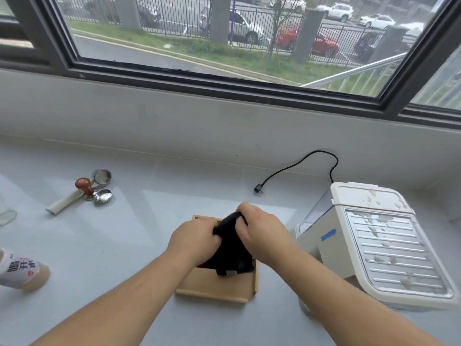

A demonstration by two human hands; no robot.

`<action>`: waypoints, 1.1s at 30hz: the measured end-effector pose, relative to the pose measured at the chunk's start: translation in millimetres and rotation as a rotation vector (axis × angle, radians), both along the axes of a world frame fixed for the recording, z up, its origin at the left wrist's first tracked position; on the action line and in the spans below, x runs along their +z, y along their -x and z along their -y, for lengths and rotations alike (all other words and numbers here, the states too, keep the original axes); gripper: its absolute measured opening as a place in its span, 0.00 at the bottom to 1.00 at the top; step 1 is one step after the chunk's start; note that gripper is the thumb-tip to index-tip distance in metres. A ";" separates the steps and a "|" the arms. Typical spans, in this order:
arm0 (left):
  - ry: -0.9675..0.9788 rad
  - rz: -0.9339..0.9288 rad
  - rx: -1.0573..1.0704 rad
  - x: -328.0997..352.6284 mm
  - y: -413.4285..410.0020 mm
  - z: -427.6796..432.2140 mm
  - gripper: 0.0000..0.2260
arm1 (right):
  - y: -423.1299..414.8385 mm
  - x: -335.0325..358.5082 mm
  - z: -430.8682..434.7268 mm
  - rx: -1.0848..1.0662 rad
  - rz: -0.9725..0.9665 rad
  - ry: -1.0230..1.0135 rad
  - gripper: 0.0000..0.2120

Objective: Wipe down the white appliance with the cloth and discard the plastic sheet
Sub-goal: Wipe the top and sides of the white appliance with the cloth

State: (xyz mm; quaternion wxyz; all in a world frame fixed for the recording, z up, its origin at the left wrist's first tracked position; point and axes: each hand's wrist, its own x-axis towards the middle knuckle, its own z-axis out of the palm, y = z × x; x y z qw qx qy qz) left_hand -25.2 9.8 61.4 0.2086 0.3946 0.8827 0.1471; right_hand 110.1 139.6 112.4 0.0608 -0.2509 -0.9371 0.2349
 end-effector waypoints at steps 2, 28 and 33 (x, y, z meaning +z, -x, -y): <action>-0.055 0.029 0.056 15.9 4.5 -0.9 0.05 | -7.3 17.9 -8.1 -0.042 -0.027 -0.018 0.05; -0.705 0.245 -0.218 246.6 -100.6 -117.1 0.18 | -113.8 201.2 -84.2 -0.289 -0.378 0.093 0.05; -0.522 0.112 -0.329 233.3 -122.1 -138.8 0.23 | -148.9 221.0 -113.5 -0.389 -0.453 0.019 0.06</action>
